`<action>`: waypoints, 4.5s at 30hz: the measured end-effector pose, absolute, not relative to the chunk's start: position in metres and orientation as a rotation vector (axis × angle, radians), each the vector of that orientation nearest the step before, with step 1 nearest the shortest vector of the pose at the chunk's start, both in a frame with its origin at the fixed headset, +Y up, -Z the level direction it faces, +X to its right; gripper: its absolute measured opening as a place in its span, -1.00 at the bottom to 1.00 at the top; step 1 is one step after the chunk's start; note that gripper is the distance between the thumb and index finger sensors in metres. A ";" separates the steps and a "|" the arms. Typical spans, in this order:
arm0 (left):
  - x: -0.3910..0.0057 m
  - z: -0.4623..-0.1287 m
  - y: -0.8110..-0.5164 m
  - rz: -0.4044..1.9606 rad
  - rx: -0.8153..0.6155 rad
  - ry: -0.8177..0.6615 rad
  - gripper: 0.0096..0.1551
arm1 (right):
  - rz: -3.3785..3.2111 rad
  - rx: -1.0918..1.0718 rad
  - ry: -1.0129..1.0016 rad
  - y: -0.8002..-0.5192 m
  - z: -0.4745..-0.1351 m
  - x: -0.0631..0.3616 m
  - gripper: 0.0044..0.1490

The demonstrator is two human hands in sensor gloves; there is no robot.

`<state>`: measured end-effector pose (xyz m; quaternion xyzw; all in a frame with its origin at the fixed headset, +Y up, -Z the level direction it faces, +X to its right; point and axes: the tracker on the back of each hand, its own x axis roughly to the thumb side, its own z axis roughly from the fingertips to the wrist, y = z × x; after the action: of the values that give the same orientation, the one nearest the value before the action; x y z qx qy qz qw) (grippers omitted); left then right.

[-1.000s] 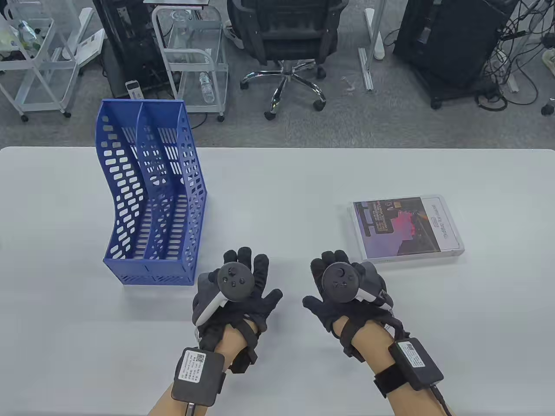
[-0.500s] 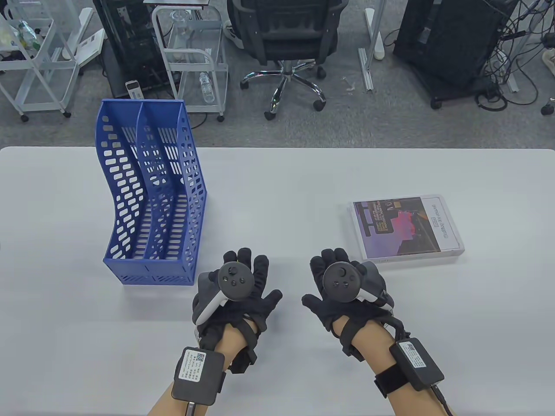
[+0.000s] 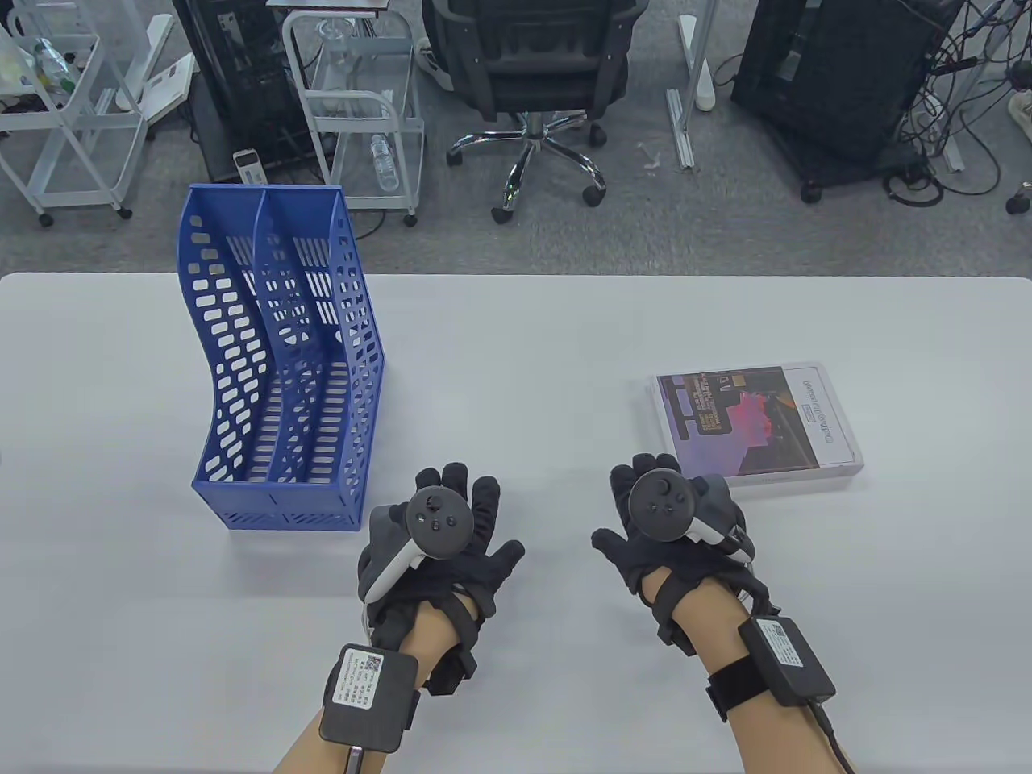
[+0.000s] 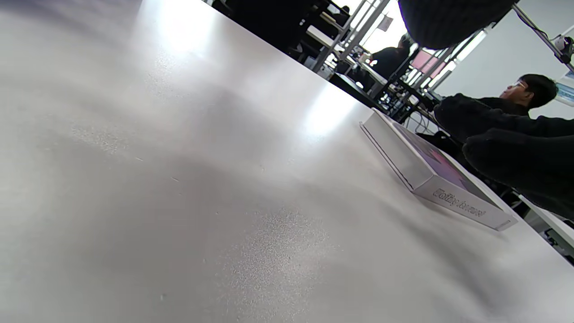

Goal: Insert the book into the document holder

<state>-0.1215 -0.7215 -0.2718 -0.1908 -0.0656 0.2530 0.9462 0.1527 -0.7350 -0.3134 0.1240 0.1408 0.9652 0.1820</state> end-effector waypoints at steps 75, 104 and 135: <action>-0.065 -0.282 -0.775 0.212 -0.455 -0.192 -0.15 | 2.831 0.385 0.754 -0.727 -0.301 0.144 -0.07; -0.084 -0.261 -0.734 0.421 -0.470 -0.277 -0.19 | 2.580 0.559 0.390 -0.726 -0.319 0.152 -0.08; -0.060 -0.240 -0.740 0.132 -0.684 -0.353 -0.29 | 2.722 0.444 0.652 -0.754 -0.314 0.130 0.02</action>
<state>-0.0596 -0.7398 -0.2398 -0.3334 -0.1723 0.0641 0.9247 0.1303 -0.7543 -0.3140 0.1548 0.2273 0.9491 0.1534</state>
